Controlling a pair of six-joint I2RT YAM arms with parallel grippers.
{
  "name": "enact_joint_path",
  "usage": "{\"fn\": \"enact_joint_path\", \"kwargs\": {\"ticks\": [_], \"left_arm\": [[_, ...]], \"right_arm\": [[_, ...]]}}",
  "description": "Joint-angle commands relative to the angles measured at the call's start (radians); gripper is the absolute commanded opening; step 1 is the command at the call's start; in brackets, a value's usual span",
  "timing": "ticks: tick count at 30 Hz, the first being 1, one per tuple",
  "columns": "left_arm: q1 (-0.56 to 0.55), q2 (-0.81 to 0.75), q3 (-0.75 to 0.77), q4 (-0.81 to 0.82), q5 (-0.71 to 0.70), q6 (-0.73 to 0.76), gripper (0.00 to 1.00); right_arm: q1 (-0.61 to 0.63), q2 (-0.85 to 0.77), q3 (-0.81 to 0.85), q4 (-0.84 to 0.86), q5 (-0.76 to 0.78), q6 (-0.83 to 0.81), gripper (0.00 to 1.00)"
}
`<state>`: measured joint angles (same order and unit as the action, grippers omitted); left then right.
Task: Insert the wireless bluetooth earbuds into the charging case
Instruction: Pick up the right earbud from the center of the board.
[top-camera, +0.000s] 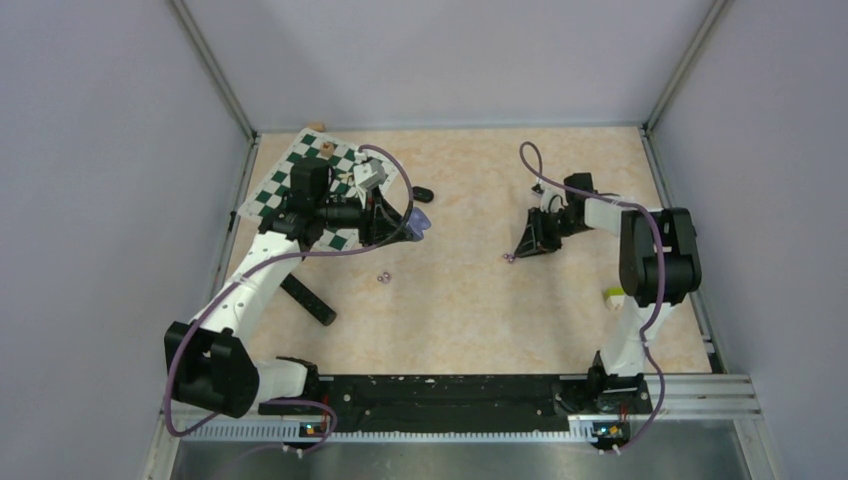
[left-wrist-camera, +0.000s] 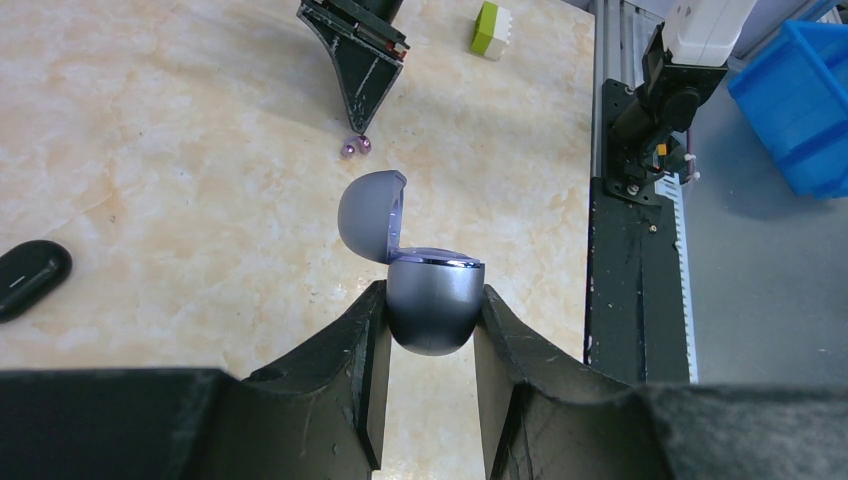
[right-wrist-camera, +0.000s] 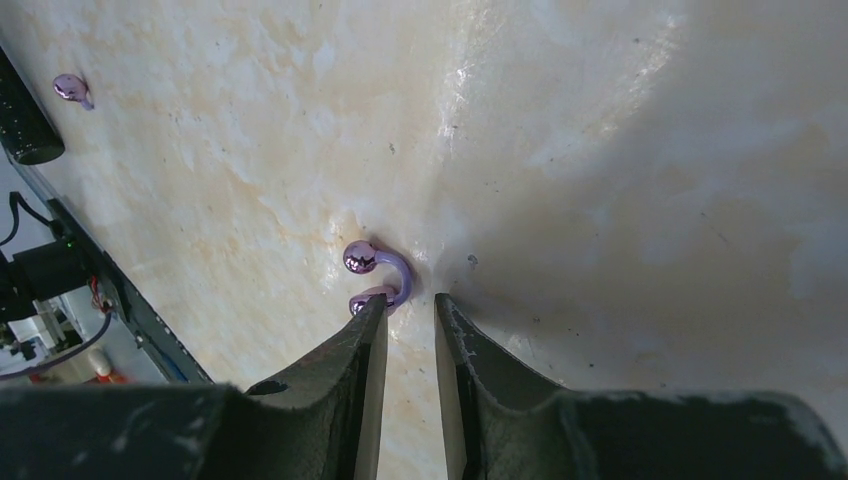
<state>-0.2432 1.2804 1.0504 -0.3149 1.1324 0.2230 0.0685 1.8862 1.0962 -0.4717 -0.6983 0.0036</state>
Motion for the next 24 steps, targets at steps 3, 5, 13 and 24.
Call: {"fn": "enact_joint_path", "kwargs": {"ticks": [3,5,13,24], "left_arm": [[0.005,-0.026,-0.004,0.029,0.012,0.010,0.00],[0.005,-0.028,-0.004,0.030,0.012,0.010,0.00],[0.005,-0.029,-0.004,0.030,0.012,0.011,0.00],[0.005,-0.033,-0.004,0.030,0.012,0.008,0.00]], "right_arm": [[0.043,0.061,-0.004,0.006,0.128,-0.055,0.26],[0.049,0.063,-0.005,0.003,0.133,-0.057,0.26],[0.054,0.069,-0.012,0.002,0.097,-0.066,0.25],[0.079,0.057,-0.011,0.003,0.011,-0.068,0.12]]}}
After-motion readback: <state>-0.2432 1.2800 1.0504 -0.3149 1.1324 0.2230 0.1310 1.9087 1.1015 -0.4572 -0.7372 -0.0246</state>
